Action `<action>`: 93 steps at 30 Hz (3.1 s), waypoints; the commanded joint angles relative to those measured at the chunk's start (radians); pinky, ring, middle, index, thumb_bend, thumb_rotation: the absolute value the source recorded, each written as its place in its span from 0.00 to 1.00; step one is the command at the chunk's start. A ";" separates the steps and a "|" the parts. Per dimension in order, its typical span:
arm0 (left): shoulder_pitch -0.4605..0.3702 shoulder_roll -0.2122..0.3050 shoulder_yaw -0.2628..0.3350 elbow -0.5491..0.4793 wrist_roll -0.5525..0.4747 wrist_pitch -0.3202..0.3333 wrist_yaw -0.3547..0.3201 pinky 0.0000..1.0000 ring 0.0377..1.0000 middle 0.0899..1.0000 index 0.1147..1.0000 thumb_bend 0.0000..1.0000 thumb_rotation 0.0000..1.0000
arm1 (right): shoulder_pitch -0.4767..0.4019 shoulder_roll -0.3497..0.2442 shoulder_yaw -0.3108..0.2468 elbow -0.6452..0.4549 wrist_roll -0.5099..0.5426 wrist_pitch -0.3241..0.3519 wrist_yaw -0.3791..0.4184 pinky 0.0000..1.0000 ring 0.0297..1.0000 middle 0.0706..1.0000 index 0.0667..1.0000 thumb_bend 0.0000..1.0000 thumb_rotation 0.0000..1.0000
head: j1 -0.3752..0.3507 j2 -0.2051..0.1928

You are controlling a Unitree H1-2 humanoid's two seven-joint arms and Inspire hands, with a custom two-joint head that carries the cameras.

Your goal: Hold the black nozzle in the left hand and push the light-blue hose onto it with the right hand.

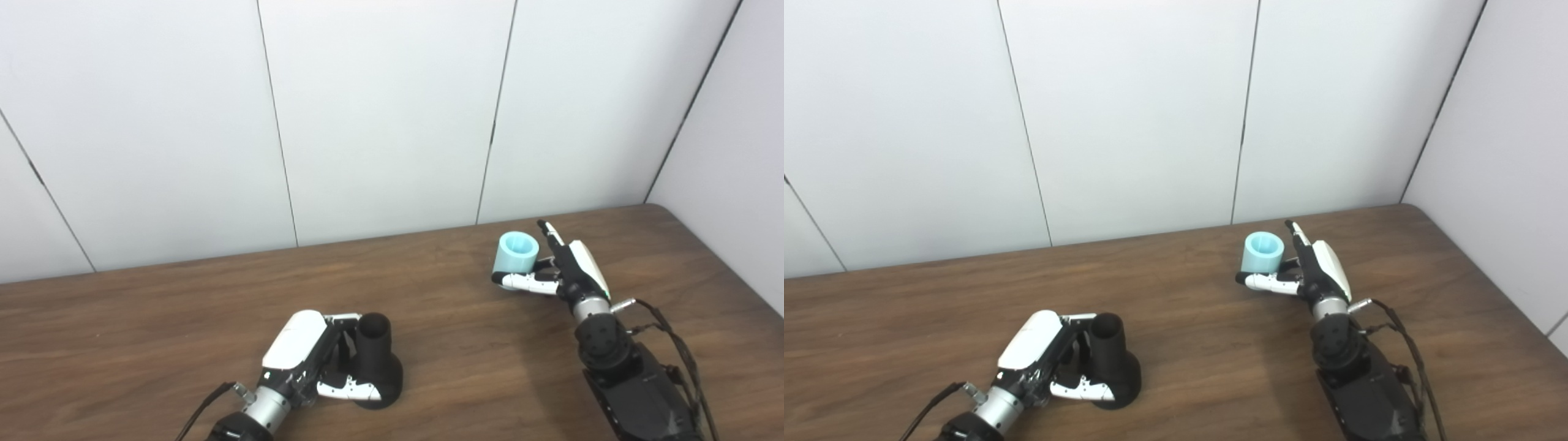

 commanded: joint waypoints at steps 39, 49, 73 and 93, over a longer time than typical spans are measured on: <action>0.137 0.020 -0.069 0.080 0.048 0.100 -0.155 0.23 0.33 0.39 0.47 0.49 0.00 | -0.022 0.073 -0.047 0.042 0.073 -0.175 -0.044 0.42 0.46 0.46 0.44 0.53 0.00 | -0.008 0.012; 0.144 0.018 -0.066 0.069 0.046 0.101 -0.151 0.21 0.32 0.38 0.47 0.49 0.00 | -0.002 0.066 -0.044 -0.014 0.060 -0.194 -0.044 0.35 0.38 0.43 0.46 0.53 0.00 | 0.006 0.025; 0.145 0.002 -0.083 0.040 0.052 0.141 -0.164 0.23 0.33 0.38 0.47 0.50 0.00 | 0.042 0.185 0.062 -0.617 0.005 -0.064 0.120 0.21 0.42 0.42 0.48 0.52 0.00 | 0.080 0.055; 0.139 -0.005 -0.094 0.046 0.058 0.140 -0.157 0.19 0.33 0.37 0.47 0.49 0.00 | 0.093 0.250 0.101 -0.687 0.050 -0.088 0.197 0.22 0.36 0.44 0.49 0.51 0.00 | 0.102 0.054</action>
